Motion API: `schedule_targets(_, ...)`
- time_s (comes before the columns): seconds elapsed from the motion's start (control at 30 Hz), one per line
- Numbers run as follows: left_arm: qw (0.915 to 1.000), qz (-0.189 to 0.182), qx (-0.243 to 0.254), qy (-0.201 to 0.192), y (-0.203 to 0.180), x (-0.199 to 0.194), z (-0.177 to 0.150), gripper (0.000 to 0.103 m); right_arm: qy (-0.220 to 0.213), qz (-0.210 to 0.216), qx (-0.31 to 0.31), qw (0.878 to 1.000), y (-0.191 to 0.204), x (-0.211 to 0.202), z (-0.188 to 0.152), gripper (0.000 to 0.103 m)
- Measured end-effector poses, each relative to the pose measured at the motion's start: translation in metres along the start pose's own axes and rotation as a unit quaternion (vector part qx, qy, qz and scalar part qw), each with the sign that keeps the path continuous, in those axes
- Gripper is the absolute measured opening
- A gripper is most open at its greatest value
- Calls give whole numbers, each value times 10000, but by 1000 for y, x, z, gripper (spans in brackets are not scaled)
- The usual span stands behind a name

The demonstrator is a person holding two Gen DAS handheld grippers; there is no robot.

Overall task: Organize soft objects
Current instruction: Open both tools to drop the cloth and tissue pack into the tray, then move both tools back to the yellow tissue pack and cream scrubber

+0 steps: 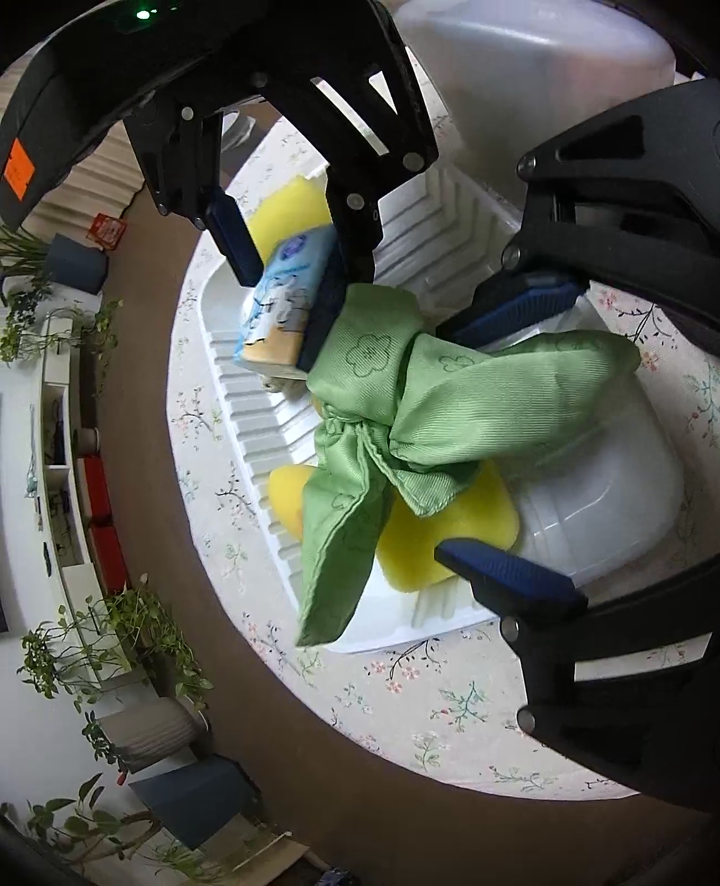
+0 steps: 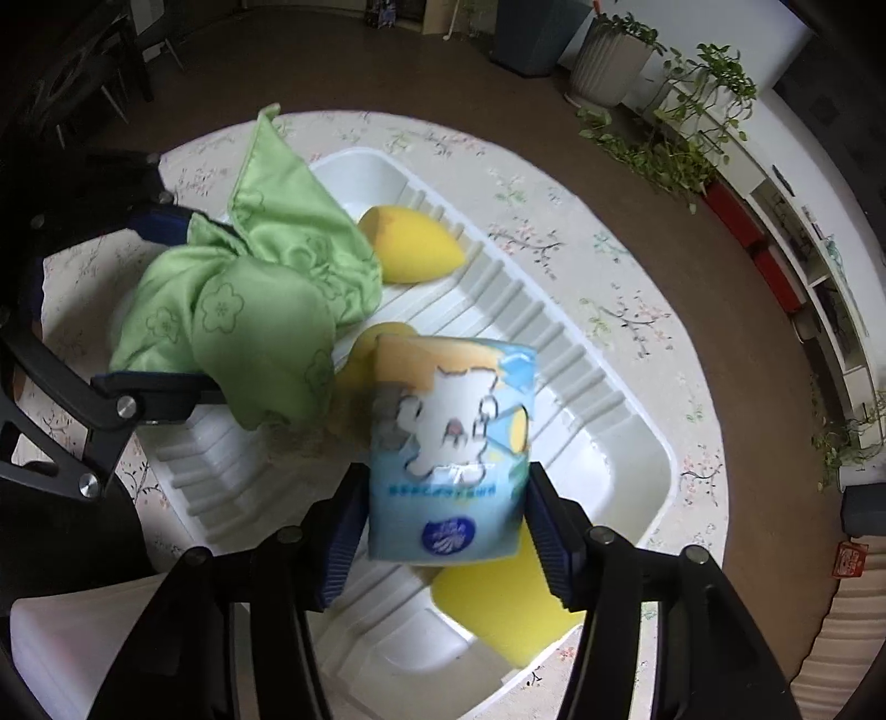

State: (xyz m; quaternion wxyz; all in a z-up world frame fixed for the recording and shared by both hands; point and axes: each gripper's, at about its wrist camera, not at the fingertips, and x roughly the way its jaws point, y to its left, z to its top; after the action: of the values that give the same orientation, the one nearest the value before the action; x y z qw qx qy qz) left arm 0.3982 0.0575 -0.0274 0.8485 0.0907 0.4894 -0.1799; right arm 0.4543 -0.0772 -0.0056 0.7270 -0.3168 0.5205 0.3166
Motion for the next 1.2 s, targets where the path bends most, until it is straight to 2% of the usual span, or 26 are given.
schedule_targets(0.07, 10000, -24, -29, -83, 1, -7, 2, 80, -112, -21, 47, 9999, -2, -8, -1, 66)
schedule_targets(0.2, 9996, -5, -136, -255, 5, -21, 4, 88, -344, -52, 234, 9991, -10, -23, -2, 78)
schedule_targets(0.27, 9991, 43, -204, -358, 8, -28, 3, 103, -448, -67, 351, 9984, -16, -29, -4, 81)
schedule_targets(0.43, 9951, 291, -486, -804, 22, -54, 0, 103, -780, -110, 782, 9938, -33, -48, -18, 103)
schedule_targets(0.5, 9925, 355, -620, -994, 28, -67, -3, 103, -985, -84, 957, 9905, -38, -59, -26, 103)
schedule_targets(0.6, 9849, 447, -760, -1491, 33, -99, -16, 103, -1325, -111, 1314, 9824, -50, -78, -42, 103)
schedule_targets(0.73, 9733, 595, -812, -2061, 28, -139, -51, 103, -1900, -120, 2003, 9611, -70, -112, -76, 103)
schedule_targets(0.83, 9672, 515, -912, -2313, 15, -161, -85, 103, -2428, -104, 2438, 9389, -72, -138, -124, 103)
schedule_targets(0.9, 9649, 478, -941, -2405, 1, -169, -111, 103, -2609, -122, 2624, 9290, -63, -148, -155, 103)
schedule_targets(1.03, 9628, 250, -1128, -2443, -30, -175, -162, 103, -2716, -134, 2812, 9203, -31, -151, -210, 103)
schedule_targets(1.2, 9585, -125, -1627, -2339, -67, -169, -213, 103, -2588, 43, 2977, 9189, 25, -133, -267, 103)
